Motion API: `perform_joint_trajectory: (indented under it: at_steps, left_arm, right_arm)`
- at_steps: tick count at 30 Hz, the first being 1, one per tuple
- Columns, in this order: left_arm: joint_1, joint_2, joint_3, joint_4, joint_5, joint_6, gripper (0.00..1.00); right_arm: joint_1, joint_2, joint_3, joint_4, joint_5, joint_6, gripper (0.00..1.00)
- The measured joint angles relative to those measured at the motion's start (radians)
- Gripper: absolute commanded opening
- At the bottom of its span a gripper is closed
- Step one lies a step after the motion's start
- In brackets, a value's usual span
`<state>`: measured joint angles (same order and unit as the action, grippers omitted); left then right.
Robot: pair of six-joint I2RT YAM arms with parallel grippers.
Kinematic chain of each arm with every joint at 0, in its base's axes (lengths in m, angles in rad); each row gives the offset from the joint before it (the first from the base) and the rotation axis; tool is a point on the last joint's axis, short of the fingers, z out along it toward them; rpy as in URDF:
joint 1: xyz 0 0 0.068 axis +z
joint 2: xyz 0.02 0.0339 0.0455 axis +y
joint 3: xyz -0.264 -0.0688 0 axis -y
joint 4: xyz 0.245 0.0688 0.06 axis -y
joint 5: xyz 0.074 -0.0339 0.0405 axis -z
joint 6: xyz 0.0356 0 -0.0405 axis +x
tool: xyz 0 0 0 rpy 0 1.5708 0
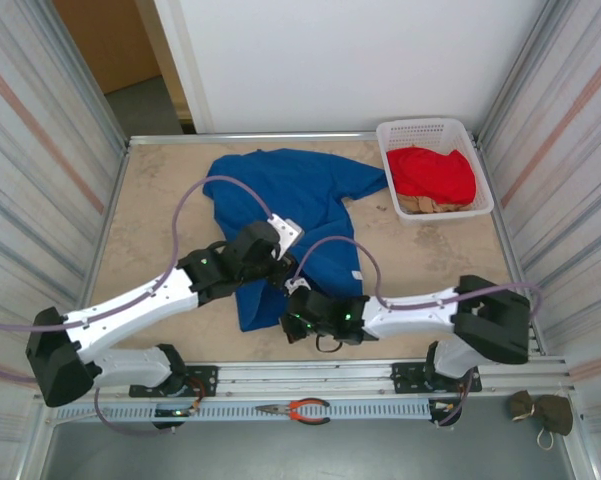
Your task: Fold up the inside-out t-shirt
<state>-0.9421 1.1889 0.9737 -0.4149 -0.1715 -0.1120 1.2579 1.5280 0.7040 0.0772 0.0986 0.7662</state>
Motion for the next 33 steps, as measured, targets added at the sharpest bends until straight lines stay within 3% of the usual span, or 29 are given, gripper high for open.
perform_joint_trajectory:
  at_steps: [5, 11, 16, 22, 30, 33]
  left_arm:
    - [0.001, -0.031, 0.029, -0.030, 0.027, 0.011, 0.00]
    - [0.001, -0.074, 0.032, -0.061, 0.067, 0.016, 0.00]
    - [-0.003, -0.092, 0.041, -0.080, 0.103, 0.010, 0.00]
    - [-0.066, -0.079, 0.134, -0.096, 0.127, -0.022, 0.00]
    - [-0.196, 0.013, 0.372, -0.080, 0.174, -0.074, 0.00]
    - [-0.204, 0.027, 0.407, -0.064, 0.195, -0.077, 0.00]
  right_arm:
    - [-0.105, 0.108, 0.053, 0.075, -0.049, -0.043, 0.00]
    - [-0.254, 0.125, 0.081, 0.135, -0.118, -0.041, 0.00]
    - [-0.338, 0.149, 0.122, 0.173, -0.138, 0.026, 0.00]
    - [-0.414, 0.270, 0.237, 0.278, -0.159, 0.151, 0.01]
    - [-0.530, 0.529, 0.509, 0.369, -0.209, 0.303, 0.23]
    - [-0.540, 0.594, 0.552, 0.373, -0.222, 0.341, 0.37]
